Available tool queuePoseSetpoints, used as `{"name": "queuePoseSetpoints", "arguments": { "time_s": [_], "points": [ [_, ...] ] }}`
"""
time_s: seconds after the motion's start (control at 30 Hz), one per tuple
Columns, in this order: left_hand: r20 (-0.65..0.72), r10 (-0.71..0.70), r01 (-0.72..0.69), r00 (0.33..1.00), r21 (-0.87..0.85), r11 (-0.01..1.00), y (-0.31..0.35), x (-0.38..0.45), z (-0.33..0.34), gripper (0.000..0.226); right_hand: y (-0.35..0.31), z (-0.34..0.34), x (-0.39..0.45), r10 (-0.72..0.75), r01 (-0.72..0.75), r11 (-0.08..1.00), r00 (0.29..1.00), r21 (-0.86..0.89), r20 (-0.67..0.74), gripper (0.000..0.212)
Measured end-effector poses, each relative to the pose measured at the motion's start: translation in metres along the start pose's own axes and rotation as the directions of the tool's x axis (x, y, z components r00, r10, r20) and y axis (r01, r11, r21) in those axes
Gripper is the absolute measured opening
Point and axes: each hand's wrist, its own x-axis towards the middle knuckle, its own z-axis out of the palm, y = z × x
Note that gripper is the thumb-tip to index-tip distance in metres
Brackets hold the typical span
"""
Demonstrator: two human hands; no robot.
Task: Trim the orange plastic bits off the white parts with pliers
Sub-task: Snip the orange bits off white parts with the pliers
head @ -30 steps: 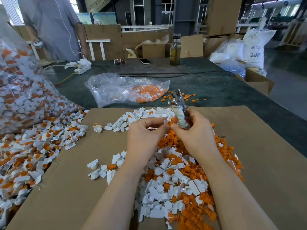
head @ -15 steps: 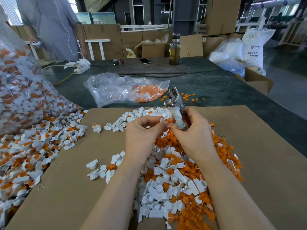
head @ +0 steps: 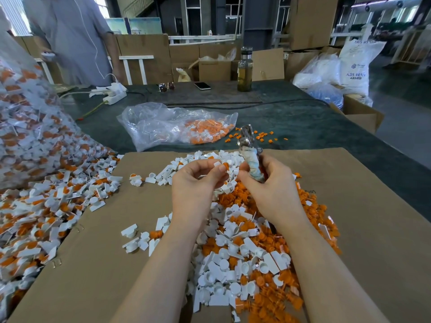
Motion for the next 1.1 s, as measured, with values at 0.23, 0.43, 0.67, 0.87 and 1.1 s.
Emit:
{"name": "queuePoseSetpoints", "arguments": {
  "time_s": [0.23,0.43,0.67,0.87,1.1],
  "points": [
    [0.005,0.044,-0.044,0.999,0.041,0.998,-0.002,-0.001,0.002,0.006,-0.002,0.004,-0.001,-0.012,0.012,1.000,1.000,-0.015,0.028,0.014],
    [-0.009,-0.037,0.036,0.999,-0.139,0.990,0.000,0.002,0.000,0.006,0.001,-0.002,-0.001,-0.005,0.013,0.997,0.994,-0.075,0.110,0.016],
    [0.006,-0.034,0.034,0.999,-0.236,0.971,-0.002,0.007,-0.007,0.005,0.002,-0.005,-0.001,-0.001,0.066,0.976,0.956,-0.210,0.293,0.018],
    [0.042,0.008,0.003,0.999,-0.238,0.971,-0.003,0.009,-0.010,0.007,0.004,-0.004,-0.001,-0.006,0.088,0.974,0.933,-0.210,0.361,0.016],
    [0.083,0.028,-0.004,0.996,-0.283,0.959,-0.001,0.009,-0.012,0.013,0.003,-0.003,-0.002,-0.024,0.119,0.967,0.923,-0.224,0.385,0.009]
  ]
}}
